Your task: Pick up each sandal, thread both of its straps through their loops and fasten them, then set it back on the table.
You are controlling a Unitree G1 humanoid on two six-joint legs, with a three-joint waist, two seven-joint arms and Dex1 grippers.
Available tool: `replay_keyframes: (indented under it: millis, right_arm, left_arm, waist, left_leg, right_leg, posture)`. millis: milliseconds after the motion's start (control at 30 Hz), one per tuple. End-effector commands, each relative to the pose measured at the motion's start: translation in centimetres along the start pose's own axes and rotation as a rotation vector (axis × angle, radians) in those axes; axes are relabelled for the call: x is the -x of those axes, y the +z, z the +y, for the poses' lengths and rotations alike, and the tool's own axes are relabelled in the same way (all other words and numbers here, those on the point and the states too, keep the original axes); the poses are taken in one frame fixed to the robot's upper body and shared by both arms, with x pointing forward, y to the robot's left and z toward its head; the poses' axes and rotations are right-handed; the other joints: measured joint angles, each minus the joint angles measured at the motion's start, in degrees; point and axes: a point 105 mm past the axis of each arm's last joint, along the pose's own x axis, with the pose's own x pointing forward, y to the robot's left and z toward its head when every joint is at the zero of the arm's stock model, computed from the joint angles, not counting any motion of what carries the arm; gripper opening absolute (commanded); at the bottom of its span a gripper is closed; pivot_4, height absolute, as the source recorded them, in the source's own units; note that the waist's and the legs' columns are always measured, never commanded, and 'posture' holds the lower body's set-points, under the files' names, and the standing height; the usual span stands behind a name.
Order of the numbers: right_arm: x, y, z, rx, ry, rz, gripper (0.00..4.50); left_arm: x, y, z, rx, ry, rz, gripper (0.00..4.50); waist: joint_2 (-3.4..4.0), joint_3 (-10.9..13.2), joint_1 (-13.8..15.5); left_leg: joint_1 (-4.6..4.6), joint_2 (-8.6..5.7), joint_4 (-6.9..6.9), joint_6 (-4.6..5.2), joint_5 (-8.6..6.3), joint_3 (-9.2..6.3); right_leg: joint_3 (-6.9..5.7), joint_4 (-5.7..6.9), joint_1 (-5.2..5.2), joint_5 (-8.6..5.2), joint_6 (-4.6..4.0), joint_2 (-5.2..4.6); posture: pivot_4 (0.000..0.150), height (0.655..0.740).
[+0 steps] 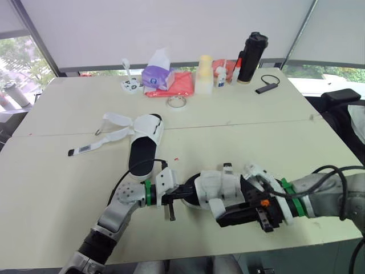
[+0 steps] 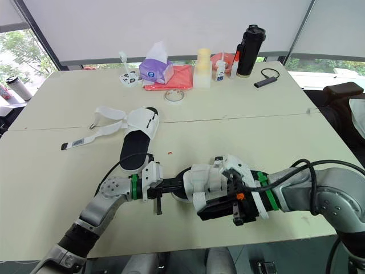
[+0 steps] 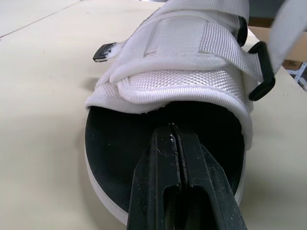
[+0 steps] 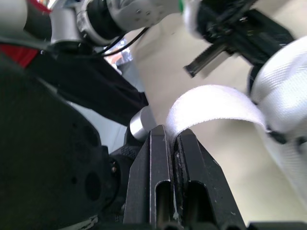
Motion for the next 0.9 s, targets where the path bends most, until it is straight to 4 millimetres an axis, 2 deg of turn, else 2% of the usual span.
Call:
replay_keyframes:
  millis: [33, 267, 367, 500, 567, 767, 900]
  right_arm:
    - [0.4, 1.0, -0.8, 0.013, -0.02, -0.047, 0.07]
    - [0.1, 1.5, -2.4, -0.052, -0.04, -0.126, 0.07]
    - [0.1, 2.2, -2.6, -0.063, -0.033, -0.154, 0.88]
    - [-0.1, 3.4, -2.7, -0.068, -0.019, -0.208, 3.02]
    - [-0.2, 4.5, -3.3, -0.078, -0.035, -0.254, 3.94]
    - [0.4, 7.6, -5.6, -0.157, -0.101, -0.411, 3.94]
    - [1.2, 8.4, -6.6, -0.177, -0.166, -0.457, 3.94]
  left_arm:
    - [0.2, -0.2, 0.2, -0.003, 0.018, 0.006, 0.0]
    - [0.3, -0.1, 0.2, -0.002, 0.024, 0.006, 0.0]
    - [0.3, -0.2, 0.2, -0.002, 0.027, 0.007, 0.0]
    - [0.3, -0.2, 0.2, 0.0, 0.029, 0.007, 0.0]
    - [0.3, -0.2, 0.2, 0.0, 0.029, 0.006, 0.0]
    - [0.2, -0.1, 0.3, 0.0, 0.031, 0.003, 0.0]
    - [0.2, -0.1, 0.3, 0.0, 0.033, 0.003, 0.0]
  waist:
    - [0.0, 0.0, 0.0]
    - [0.01, 0.0, 0.0]
    - [0.01, 0.0, 0.0]
    - [0.01, 0.0, -0.1]
    - [0.01, 0.0, -0.1]
    - [0.01, 0.0, -0.1]
    - [0.02, 0.0, -0.1]
  left_leg:
    - [0.0, 0.0, 0.0, 0.0, 0.0, -0.01]
    - [0.02, -0.02, 0.02, 0.0, 0.0, -0.01]
    - [0.03, -0.02, 0.03, 0.0, 0.0, -0.01]
    - [0.03, -0.02, 0.03, 0.0, 0.0, -0.02]
    - [0.03, -0.02, 0.02, 0.0, 0.0, -0.02]
    - [0.04, -0.03, 0.02, 0.01, 0.01, -0.03]
    - [0.04, -0.05, 0.02, 0.01, 0.01, -0.04]
  right_leg:
    - [0.0, 0.01, 0.0, 0.0, 0.0, 0.0]
    - [0.0, 0.03, 0.02, 0.01, 0.0, 0.02]
    - [0.01, 0.06, 0.02, 0.02, -0.01, 0.02]
    - [0.0, 0.07, 0.02, 0.02, 0.0, 0.04]
    - [0.0, 0.07, 0.02, 0.02, -0.01, 0.04]
    - [0.01, 0.11, 0.0, 0.03, 0.0, 0.05]
    - [0.01, 0.13, -0.01, 0.06, 0.04, 0.06]
  posture:
    - [0.15, 0.74]
    - [0.15, 0.74]
    - [0.15, 0.74]
    - [0.15, 0.74]
    - [0.15, 0.74]
    - [0.15, 0.74]
    - [0.15, 0.74]
